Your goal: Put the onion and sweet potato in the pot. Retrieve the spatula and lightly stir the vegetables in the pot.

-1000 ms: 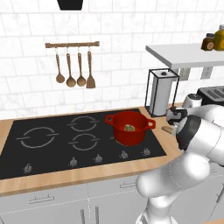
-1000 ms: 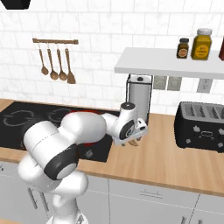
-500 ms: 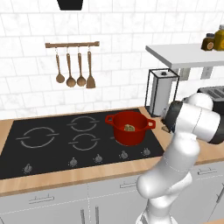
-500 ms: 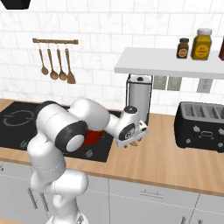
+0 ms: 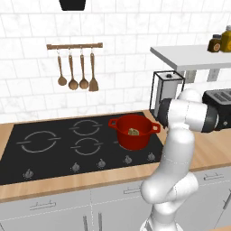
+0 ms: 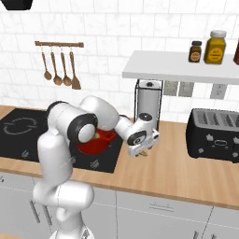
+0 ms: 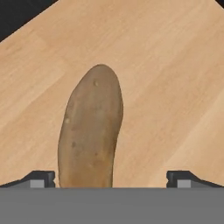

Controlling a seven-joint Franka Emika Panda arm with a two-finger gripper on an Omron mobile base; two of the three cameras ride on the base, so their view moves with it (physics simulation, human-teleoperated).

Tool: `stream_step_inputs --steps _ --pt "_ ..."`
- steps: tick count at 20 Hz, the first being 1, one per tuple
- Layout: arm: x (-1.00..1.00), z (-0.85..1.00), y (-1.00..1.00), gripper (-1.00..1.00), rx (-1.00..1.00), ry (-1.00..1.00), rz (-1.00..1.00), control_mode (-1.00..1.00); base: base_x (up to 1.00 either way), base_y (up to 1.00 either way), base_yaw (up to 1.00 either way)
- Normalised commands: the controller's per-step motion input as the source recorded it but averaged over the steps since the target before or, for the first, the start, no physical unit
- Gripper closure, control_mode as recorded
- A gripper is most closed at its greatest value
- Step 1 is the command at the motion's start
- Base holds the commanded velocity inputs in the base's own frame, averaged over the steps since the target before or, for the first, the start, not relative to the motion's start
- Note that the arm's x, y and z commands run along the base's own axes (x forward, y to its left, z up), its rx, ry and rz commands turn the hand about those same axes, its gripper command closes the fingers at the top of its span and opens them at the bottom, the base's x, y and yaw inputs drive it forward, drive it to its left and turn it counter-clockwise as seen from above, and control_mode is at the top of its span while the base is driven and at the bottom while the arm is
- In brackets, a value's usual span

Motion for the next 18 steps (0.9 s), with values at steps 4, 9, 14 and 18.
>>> stream_step_inputs --steps 4,9,14,18 --pt "0.16 -0.30 0.00 1.00 0.01 0.00 0.04 -1.00 0.00 0.00 0.00" --pt "-0.24 -0.14 0.10 1.00 0.00 -0.01 0.00 -1.00 0.00 0.00 0.00" --pt "-0.97 0.88 0.19 1.00 -0.05 -0.12 0.07 -1.00 0.00 0.00 0.00" --pt "-1.00 1.00 0.37 1.00 -0.22 -0.18 0.21 -1.00 0.00 0.00 0.00"
